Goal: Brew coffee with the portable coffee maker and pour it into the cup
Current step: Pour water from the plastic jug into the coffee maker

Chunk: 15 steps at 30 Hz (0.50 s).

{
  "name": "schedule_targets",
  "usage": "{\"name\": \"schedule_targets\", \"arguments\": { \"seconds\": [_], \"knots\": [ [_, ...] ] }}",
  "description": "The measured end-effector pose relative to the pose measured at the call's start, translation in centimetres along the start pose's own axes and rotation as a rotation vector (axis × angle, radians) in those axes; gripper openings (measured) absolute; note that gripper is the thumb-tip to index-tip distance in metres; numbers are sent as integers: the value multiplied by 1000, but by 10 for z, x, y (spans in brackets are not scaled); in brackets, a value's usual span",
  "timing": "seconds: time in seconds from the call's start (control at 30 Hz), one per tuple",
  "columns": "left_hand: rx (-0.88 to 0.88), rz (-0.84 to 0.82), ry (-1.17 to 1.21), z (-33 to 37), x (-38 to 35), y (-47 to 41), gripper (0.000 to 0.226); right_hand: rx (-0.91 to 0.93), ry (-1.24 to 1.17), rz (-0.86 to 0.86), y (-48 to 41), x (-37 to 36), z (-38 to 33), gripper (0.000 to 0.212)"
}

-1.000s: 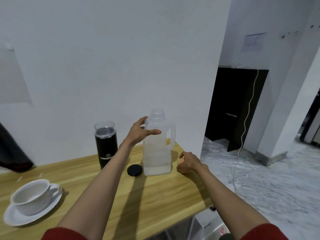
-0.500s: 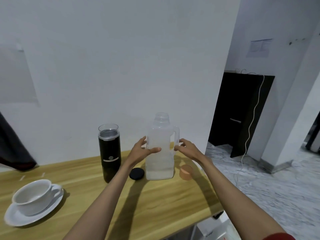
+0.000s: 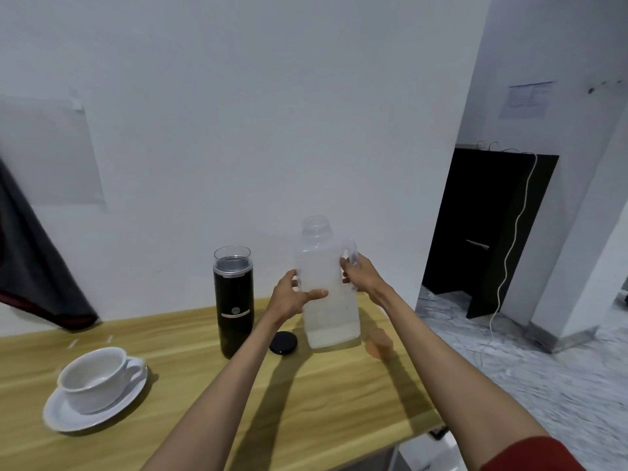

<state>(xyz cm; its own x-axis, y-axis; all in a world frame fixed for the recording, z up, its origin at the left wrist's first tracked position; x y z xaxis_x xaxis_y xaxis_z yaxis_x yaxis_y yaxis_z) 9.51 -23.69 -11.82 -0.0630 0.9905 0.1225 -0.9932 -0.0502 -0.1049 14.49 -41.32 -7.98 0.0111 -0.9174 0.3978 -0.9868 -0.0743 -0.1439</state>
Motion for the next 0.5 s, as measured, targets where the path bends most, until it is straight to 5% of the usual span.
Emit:
{"name": "schedule_targets", "arguments": {
  "seconds": [0.5],
  "knots": [
    [-50, -155, 340, 63, 11, 25, 64, 378, 422, 405, 14, 26, -144, 53]
  ]
}}
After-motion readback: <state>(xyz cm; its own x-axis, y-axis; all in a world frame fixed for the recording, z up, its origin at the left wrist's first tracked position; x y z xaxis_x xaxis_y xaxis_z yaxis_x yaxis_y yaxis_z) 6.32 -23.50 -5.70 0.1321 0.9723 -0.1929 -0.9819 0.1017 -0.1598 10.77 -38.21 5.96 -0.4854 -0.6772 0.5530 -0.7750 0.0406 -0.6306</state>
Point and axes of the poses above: each hand's wrist, its own y-axis away from the middle knuckle, its own x-axis out of the back of the hand, z = x × y, the point moved 6 cm from there along -y, towards the middle knuckle, and after that the axes turned 1 degree about z, right-handed, at the moved point
